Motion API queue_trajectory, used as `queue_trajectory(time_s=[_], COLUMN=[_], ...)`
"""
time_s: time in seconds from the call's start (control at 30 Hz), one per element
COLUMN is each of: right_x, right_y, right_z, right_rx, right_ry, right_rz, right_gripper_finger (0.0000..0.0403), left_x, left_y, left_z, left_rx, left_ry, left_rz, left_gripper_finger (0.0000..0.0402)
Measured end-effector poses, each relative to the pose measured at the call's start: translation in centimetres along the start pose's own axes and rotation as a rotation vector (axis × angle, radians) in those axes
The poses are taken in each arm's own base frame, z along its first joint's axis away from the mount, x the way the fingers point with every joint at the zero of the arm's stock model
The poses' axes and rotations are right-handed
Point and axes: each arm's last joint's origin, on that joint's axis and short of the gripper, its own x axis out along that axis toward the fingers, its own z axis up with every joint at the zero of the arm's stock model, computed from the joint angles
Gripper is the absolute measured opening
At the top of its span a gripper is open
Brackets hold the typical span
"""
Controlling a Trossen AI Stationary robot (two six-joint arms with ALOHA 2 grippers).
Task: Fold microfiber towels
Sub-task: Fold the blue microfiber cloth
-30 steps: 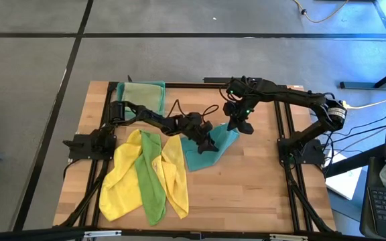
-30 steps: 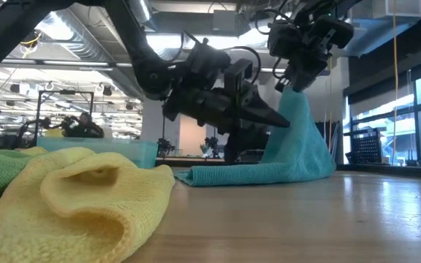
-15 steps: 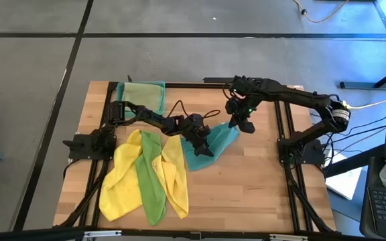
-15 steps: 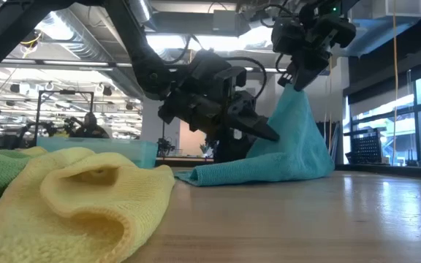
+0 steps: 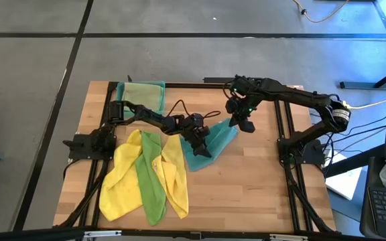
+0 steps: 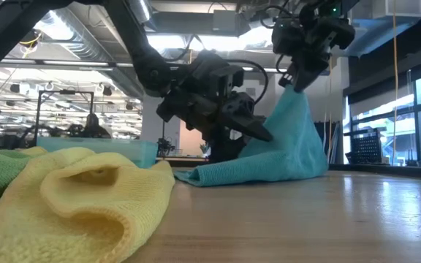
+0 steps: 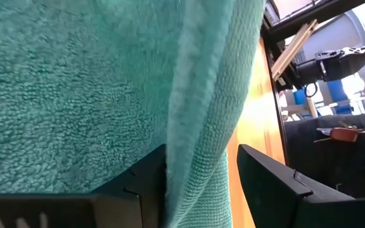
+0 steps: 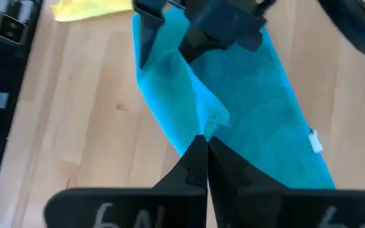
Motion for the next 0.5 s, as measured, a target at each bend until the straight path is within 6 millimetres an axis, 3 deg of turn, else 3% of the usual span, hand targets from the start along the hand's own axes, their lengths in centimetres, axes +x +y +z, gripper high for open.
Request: queue_trajectory(time_s=[0.3,0.5], right_x=[0.0,0.0], right_y=[-0.2,-0.2], right_z=[-0.4,-0.7], right_rx=[-0.007,0.02], right_ry=[0.086,0.124], right_rz=[-0.096,-0.124], right_gripper_finger=[0.0003,0.0006], left_x=[-0.4,-1.3], left_y=[0.3,1.1], left_z=[0.2,1.4], left_rx=[-0.022,-0.035], left_ry=[0.0,-0.035], left_rz=[-0.003,0.011], left_gripper_finger=[0.0177,0.0177])
